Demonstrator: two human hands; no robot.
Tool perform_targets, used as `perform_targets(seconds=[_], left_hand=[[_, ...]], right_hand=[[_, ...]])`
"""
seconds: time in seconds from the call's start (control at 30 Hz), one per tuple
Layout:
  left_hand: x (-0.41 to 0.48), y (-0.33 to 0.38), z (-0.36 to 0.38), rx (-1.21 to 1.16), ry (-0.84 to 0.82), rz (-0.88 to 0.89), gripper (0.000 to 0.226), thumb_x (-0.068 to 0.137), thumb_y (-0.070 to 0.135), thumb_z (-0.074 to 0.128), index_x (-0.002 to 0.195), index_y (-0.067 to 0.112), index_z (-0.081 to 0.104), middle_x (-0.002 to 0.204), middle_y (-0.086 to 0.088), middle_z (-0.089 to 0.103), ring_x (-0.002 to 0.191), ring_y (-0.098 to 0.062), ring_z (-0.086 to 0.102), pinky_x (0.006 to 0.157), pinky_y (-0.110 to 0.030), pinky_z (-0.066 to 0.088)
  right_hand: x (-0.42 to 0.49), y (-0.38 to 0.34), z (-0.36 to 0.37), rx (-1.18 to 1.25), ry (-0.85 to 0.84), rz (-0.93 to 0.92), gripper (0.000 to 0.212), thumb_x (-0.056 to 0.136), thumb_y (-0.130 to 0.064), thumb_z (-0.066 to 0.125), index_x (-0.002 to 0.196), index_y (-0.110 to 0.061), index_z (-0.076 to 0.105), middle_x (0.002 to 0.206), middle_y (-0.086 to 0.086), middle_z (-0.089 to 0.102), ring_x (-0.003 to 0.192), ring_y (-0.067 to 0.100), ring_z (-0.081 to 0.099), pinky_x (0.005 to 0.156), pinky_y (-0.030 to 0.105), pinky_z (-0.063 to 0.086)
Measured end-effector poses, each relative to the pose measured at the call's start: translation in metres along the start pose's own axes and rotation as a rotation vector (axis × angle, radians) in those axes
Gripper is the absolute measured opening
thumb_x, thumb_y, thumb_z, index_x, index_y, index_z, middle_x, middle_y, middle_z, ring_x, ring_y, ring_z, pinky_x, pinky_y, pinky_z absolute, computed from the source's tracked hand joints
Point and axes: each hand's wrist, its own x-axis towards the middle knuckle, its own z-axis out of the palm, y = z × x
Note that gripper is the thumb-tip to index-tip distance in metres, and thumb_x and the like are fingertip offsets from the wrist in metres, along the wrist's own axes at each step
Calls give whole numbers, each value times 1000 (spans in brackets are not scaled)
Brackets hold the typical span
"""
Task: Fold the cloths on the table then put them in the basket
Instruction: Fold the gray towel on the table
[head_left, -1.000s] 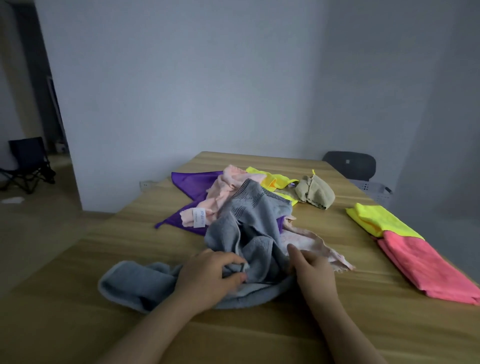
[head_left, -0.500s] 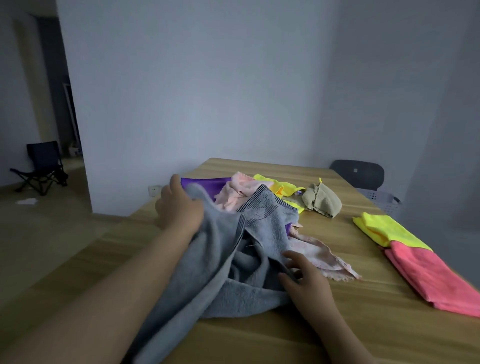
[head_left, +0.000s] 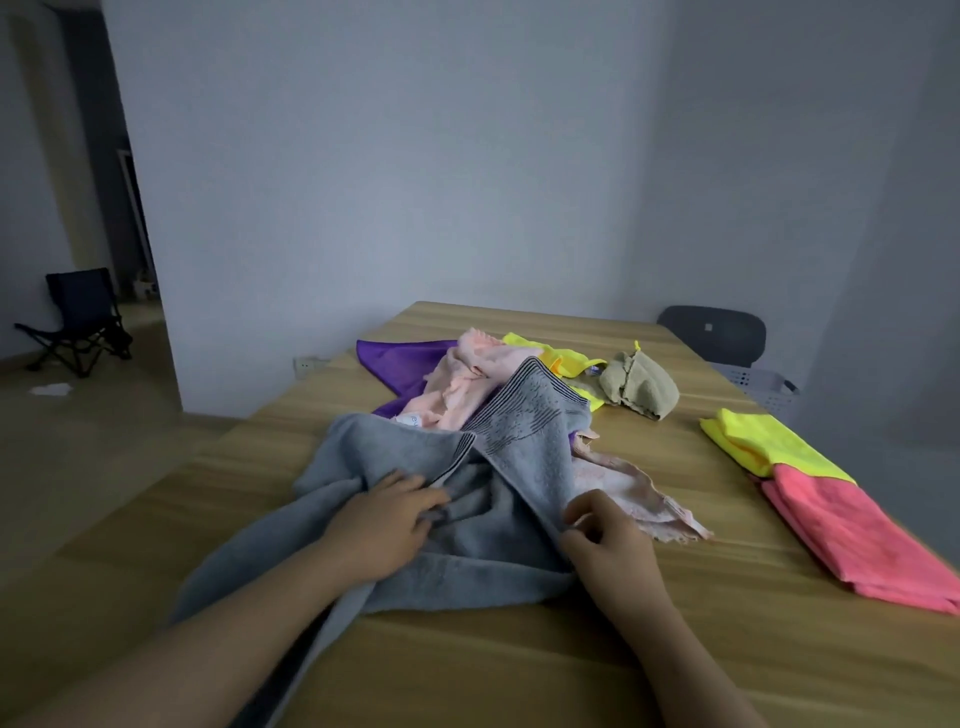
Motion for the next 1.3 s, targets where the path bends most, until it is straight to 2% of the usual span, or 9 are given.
perform_targets(seconds=[0.13,0.23,0.4,0.5,0.63,0.87,1.13,1.2,1.3], left_hand=[[-10,-23,-33,254,-150,-145,37,94,18,40,124,35,52,142,3,38,136,-20,28,106,-38,28],[-12,-1,-31,457,93,-133,32,92,24,40,118,34,57,152,0,24,144,-23,7,112,-45,12],[-5,44,10,-130,77,-225,44,96,51,30,101,18,59,115,3,56,115,-17,47,93,-33,34],[7,49,20,-24,76,-341,62,90,65,21,111,20,58,128,-1,52,122,-22,42,104,-41,29],[33,54,12,39,204,-428,58,84,71,30,111,25,55,126,-7,47,117,-28,38,93,-40,31],[93,47,6,-731,127,-656,51,89,12,56,136,5,37,131,-18,50,115,-33,53,94,-38,47],[68,104,-62,-236,827,44,45,77,-3,49,112,22,61,72,0,52,75,-28,55,65,-30,34],[51,121,-74,-313,776,203,44,76,-4,48,107,22,63,66,10,44,65,-6,52,60,-20,35],[28,143,-71,-591,337,402,45,78,-6,47,105,27,61,85,13,58,68,9,52,62,-11,39]], right_hand=[[-6,-5,5,-21,-56,-11,14,81,-19,59,74,-28,51,60,-6,54,54,7,47,54,26,38],[-6,-8,8,-49,-9,-39,10,85,-25,57,80,-32,50,63,-7,54,57,4,49,54,26,39],[-8,-3,7,-238,235,-1,16,86,-20,55,100,-20,62,102,-1,63,99,20,55,84,34,43],[-6,1,0,-487,132,107,41,88,-29,47,130,-31,48,140,-7,44,130,22,33,104,37,26],[-2,3,2,-565,-44,88,39,90,-35,40,128,-37,47,142,-15,39,137,19,23,106,40,21],[1,7,1,-458,17,106,26,89,-35,41,108,-36,59,128,-18,48,127,15,31,97,36,25],[13,12,-12,181,265,228,29,92,-24,47,118,-30,59,105,-2,65,94,13,57,80,30,44],[16,15,-21,475,346,279,24,92,-19,49,112,-25,62,107,4,67,96,16,60,81,32,47],[13,16,-35,1040,399,412,26,95,-21,47,118,-15,57,100,7,63,86,23,63,70,34,50]])
